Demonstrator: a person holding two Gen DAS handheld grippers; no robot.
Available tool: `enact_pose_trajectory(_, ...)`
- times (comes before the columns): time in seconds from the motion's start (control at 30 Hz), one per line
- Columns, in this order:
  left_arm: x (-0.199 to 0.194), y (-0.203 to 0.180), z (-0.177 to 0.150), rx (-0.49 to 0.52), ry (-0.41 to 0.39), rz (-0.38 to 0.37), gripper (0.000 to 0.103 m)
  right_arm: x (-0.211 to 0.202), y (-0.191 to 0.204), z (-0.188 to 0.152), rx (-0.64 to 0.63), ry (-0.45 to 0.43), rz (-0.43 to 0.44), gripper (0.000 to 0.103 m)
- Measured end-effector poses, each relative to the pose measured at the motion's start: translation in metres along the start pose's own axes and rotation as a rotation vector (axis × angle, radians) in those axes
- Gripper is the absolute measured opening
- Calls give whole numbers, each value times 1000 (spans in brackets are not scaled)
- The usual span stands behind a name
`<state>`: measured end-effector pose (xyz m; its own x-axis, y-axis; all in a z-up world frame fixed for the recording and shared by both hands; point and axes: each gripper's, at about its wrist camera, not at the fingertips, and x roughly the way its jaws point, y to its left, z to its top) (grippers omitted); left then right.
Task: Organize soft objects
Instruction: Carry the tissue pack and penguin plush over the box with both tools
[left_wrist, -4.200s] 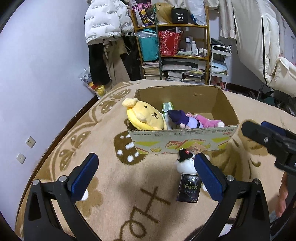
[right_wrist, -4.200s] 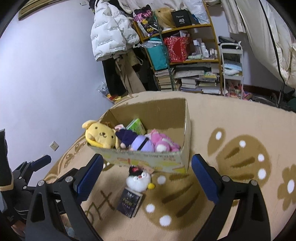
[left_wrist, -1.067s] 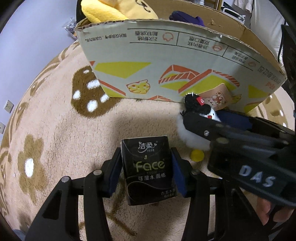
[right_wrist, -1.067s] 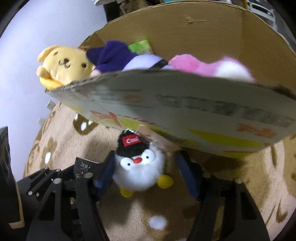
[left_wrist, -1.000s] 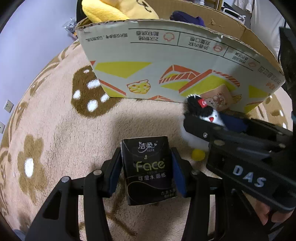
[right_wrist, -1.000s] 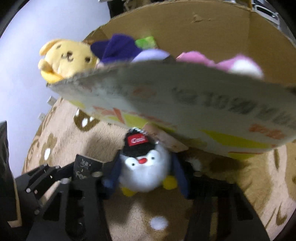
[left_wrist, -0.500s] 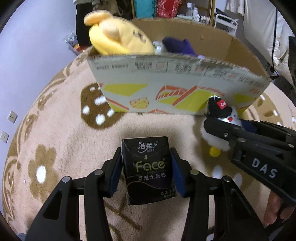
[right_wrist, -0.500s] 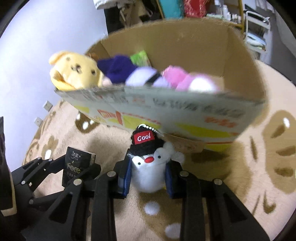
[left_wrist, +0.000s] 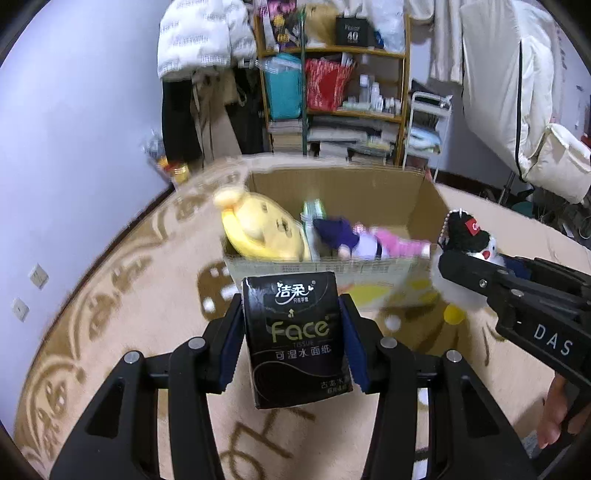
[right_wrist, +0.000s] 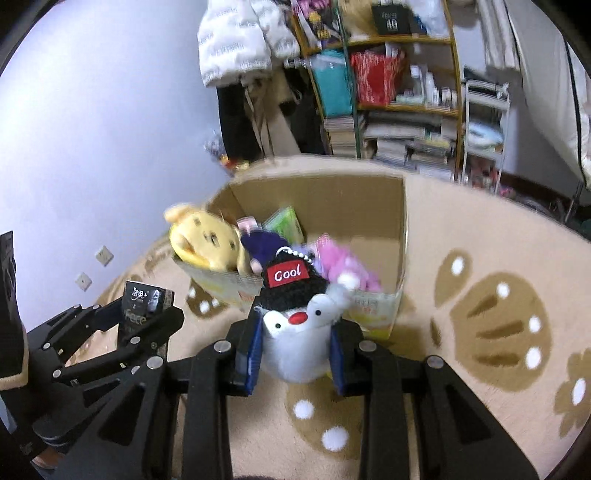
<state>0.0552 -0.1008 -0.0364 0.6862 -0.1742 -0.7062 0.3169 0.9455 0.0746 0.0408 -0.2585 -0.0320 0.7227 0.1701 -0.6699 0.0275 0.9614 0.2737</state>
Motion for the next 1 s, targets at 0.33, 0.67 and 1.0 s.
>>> enact_pose_trajectory(0.33,-30,-1,47,62,-175,32,47,-32,6,30,-51,-138,-29,32)
enact_pose_trajectory(0.67,-25,10,82,51,-263,40,47,-33,0,68,-103,-248,-48,32)
enact_pose_trajectory(1.0,-4,8,121,76,-286,11,48,-6,2,82,-120,-244,-36,32)
